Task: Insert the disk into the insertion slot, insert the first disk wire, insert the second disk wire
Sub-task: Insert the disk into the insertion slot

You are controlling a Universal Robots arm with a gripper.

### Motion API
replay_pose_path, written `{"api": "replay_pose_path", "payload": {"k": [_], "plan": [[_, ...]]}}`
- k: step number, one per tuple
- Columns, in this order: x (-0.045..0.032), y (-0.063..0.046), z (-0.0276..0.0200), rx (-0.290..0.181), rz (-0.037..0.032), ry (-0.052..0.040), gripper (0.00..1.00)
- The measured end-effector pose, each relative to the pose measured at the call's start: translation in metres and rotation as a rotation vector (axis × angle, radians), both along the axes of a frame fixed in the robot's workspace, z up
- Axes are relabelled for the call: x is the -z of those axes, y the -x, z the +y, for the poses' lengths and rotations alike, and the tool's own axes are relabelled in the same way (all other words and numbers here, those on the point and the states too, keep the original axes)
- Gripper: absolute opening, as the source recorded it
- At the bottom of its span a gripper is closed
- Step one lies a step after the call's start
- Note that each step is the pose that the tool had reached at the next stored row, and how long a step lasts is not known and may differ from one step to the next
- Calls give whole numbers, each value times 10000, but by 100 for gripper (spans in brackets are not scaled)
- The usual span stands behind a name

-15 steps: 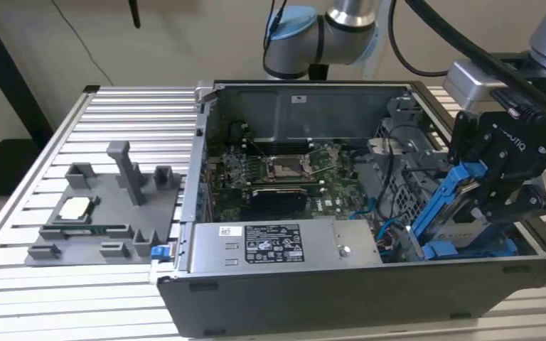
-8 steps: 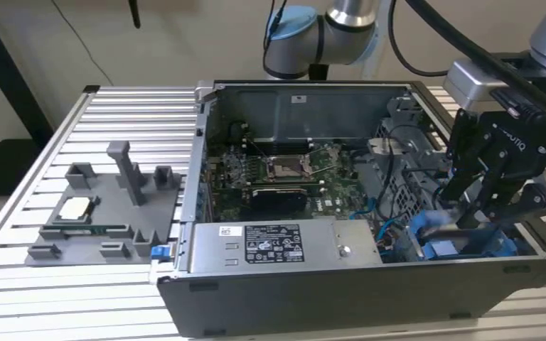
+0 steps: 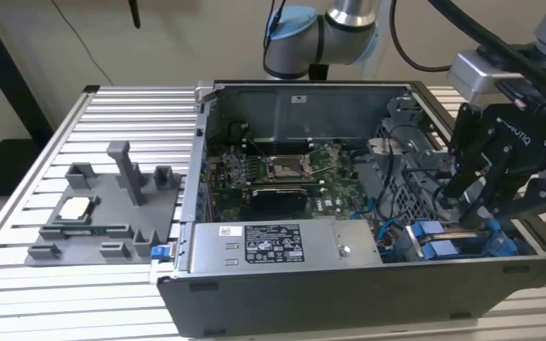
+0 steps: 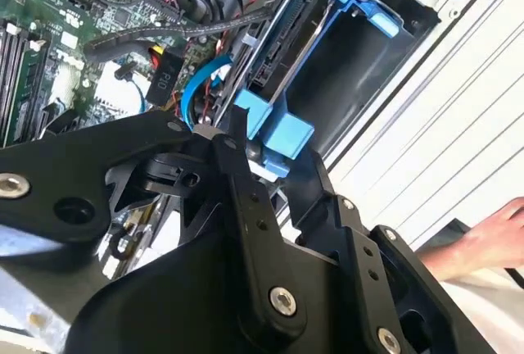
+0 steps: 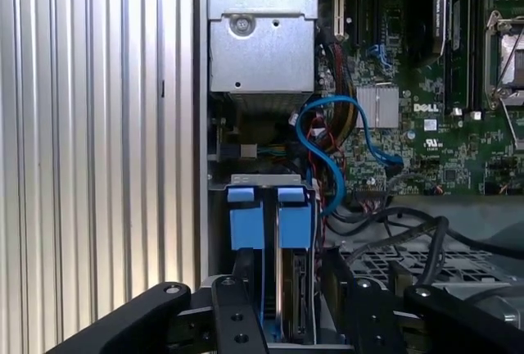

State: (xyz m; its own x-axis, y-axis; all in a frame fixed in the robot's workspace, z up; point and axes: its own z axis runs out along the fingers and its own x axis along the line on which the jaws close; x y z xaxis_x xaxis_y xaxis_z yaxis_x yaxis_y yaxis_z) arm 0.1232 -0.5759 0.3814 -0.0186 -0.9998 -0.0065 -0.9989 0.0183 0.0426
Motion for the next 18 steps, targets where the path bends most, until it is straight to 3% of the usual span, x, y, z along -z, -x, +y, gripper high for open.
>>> {"api": "replay_pose_path", "payload": {"k": [4, 18], "plan": [[-71, 0, 3, -1, 0, -2, 47], [-92, -18, 16, 1, 14, -3, 47]]}}
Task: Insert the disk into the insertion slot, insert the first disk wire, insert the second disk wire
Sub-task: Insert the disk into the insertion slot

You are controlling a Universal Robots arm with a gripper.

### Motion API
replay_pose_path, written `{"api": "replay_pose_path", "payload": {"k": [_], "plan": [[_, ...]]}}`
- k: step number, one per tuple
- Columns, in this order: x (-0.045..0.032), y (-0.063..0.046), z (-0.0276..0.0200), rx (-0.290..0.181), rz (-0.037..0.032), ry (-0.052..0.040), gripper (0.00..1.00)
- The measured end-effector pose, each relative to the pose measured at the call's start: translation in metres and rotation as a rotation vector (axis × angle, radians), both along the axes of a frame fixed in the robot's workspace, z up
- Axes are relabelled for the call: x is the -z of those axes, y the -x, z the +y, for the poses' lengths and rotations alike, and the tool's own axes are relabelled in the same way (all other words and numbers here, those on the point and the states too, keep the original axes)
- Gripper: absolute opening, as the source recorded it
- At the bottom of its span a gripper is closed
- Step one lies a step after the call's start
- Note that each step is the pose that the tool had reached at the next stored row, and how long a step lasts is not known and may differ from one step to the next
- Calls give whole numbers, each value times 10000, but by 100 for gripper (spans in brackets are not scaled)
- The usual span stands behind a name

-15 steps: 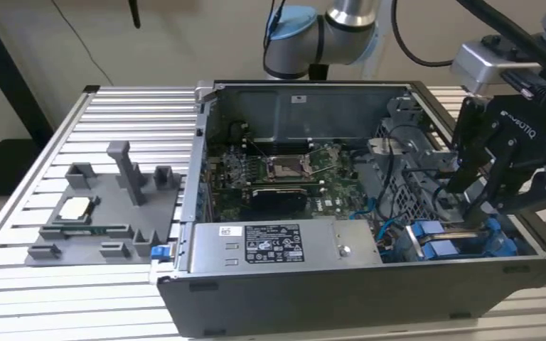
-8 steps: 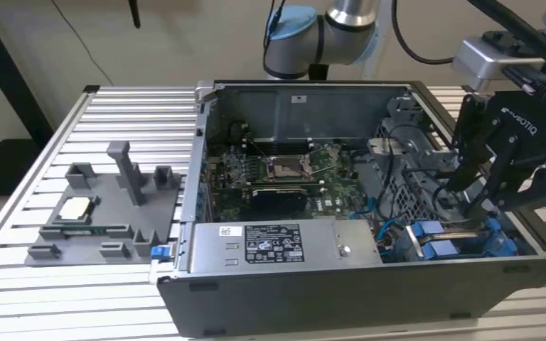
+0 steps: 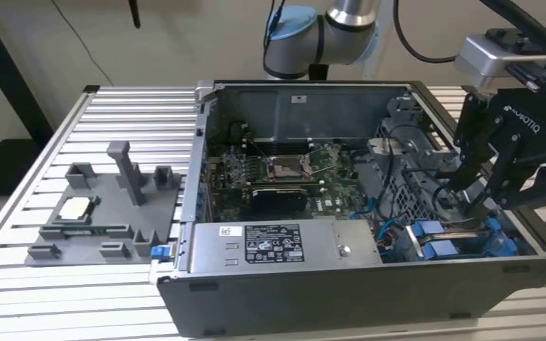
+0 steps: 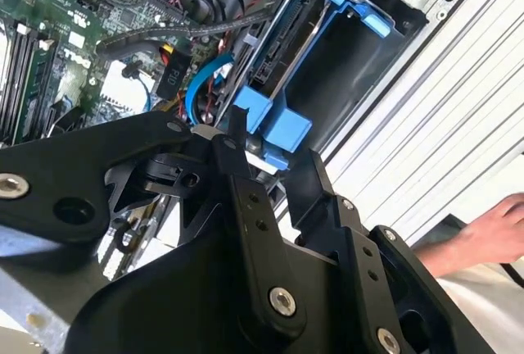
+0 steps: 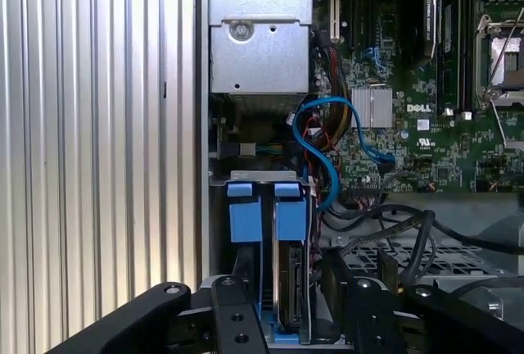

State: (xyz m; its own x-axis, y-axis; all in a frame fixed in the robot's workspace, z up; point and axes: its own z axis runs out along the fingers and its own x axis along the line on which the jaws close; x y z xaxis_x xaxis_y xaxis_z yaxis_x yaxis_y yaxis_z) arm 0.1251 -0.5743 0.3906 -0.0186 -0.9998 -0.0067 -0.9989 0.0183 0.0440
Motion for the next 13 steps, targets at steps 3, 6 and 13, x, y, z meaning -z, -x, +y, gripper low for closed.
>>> {"api": "replay_pose_path", "payload": {"k": [3, 6, 13], "plan": [[-1, -1, 4, -1, 0, 1, 47], [0, -1, 26, -1, 0, 0, 47], [-7, -9, 73, -2, 2, 1, 47]]}}
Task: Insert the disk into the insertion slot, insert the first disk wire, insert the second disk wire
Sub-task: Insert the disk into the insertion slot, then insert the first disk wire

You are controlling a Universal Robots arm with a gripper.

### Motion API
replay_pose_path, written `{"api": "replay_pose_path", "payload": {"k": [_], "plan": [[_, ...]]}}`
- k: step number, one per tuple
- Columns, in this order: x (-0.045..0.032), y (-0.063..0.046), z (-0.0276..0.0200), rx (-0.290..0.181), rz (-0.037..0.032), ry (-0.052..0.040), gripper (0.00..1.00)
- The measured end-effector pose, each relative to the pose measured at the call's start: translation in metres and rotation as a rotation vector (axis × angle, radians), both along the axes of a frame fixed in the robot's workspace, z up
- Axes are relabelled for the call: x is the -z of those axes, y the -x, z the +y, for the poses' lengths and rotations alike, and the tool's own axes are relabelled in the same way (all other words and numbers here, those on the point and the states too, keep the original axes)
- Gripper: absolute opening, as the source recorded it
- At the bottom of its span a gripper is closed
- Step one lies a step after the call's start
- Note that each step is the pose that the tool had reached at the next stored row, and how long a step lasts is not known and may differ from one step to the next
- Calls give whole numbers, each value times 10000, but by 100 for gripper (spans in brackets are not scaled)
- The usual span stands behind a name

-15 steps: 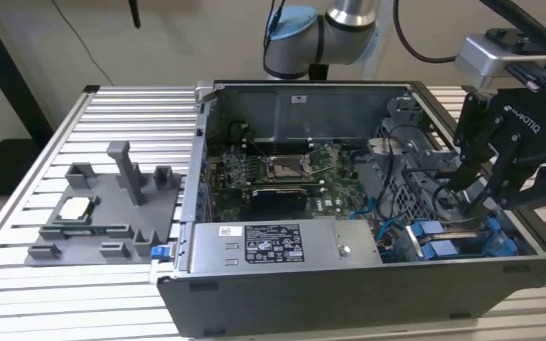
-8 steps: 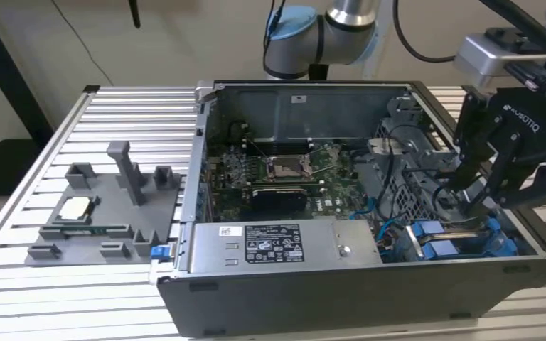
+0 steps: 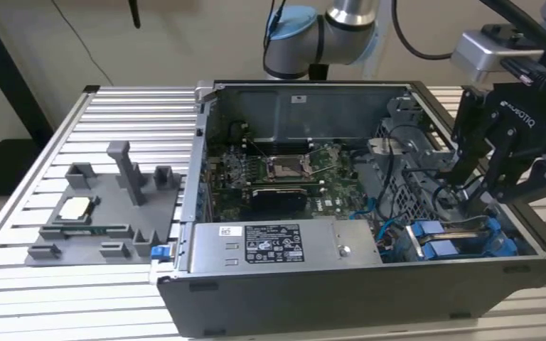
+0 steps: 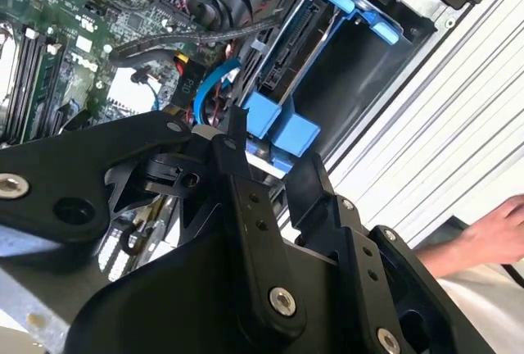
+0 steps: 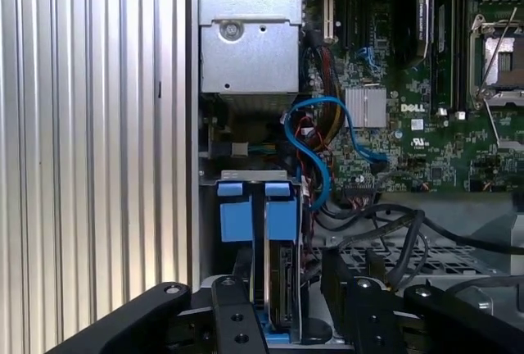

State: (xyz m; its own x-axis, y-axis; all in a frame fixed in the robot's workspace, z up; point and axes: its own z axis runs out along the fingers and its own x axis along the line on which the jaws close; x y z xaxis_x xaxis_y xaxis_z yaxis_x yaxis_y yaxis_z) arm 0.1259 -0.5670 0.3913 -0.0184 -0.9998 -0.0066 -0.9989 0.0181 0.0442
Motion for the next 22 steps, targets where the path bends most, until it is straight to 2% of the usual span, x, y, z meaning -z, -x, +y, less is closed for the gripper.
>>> {"api": "replay_pose_path", "payload": {"k": [5, 13, 18, 21, 22], "plan": [[-24, -18, 8, 1, 10, 0, 47], [-32, -45, 63, 2, 10, 0, 47], [-32, -48, 142, 1, 10, 0, 47], [-32, -49, 217, 1, 10, 0, 47], [-32, -49, 263, 1, 10, 0, 47]]}}
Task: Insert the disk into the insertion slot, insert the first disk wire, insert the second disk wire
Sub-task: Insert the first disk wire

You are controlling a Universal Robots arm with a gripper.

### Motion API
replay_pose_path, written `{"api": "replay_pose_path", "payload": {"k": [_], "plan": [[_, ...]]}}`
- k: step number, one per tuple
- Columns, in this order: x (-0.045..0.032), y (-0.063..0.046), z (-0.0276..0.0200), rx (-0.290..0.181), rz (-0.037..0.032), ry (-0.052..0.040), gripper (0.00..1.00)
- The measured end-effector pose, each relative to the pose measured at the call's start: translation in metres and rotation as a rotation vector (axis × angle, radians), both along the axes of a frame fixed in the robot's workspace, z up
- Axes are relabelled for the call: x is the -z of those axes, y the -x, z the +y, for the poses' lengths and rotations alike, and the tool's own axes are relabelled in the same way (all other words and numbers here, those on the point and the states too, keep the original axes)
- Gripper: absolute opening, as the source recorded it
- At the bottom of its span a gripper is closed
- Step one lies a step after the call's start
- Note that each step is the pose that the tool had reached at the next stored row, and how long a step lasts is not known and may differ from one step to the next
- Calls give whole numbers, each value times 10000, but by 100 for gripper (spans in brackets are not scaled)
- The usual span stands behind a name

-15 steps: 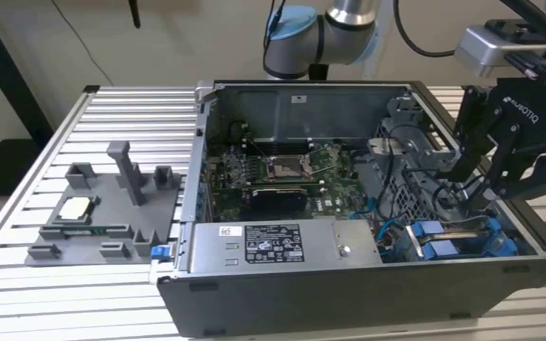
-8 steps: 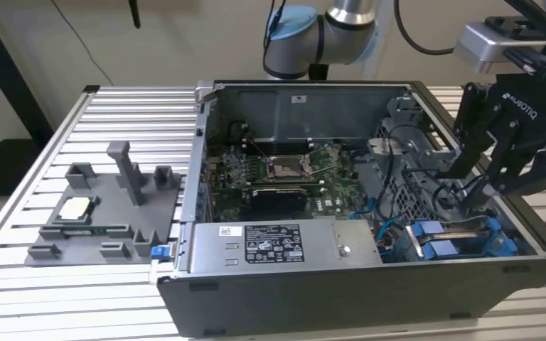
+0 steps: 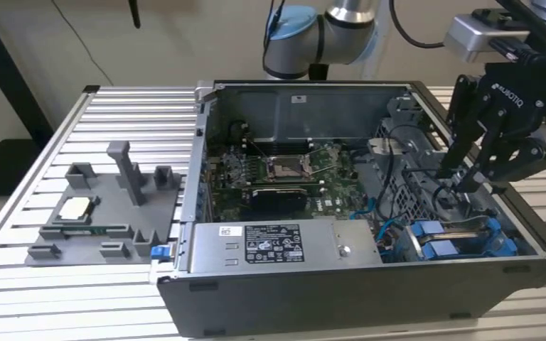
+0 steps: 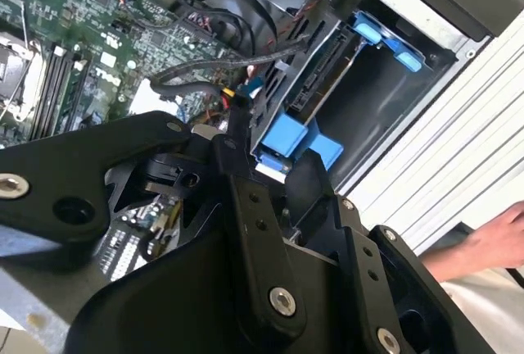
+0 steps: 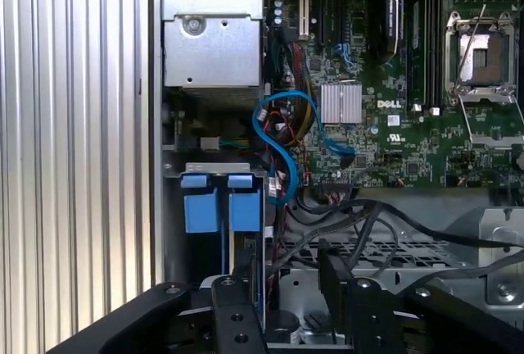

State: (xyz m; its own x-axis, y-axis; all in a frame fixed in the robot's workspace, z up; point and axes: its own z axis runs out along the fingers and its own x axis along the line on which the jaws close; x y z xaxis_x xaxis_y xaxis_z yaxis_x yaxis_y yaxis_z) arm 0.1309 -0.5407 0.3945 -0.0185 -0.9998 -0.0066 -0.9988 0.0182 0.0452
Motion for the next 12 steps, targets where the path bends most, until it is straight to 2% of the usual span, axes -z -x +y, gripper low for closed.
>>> {"api": "replay_pose_path", "payload": {"k": [3, 5, 8, 12], "plan": [[4, 0, 51, 0, 0, -1, 47], [15, 0, 68, 0, 0, -44, 47], [38, 0, 74, 0, 0, -131, 47], [79, 0, 76, 2, 19, -156, 47]]}}
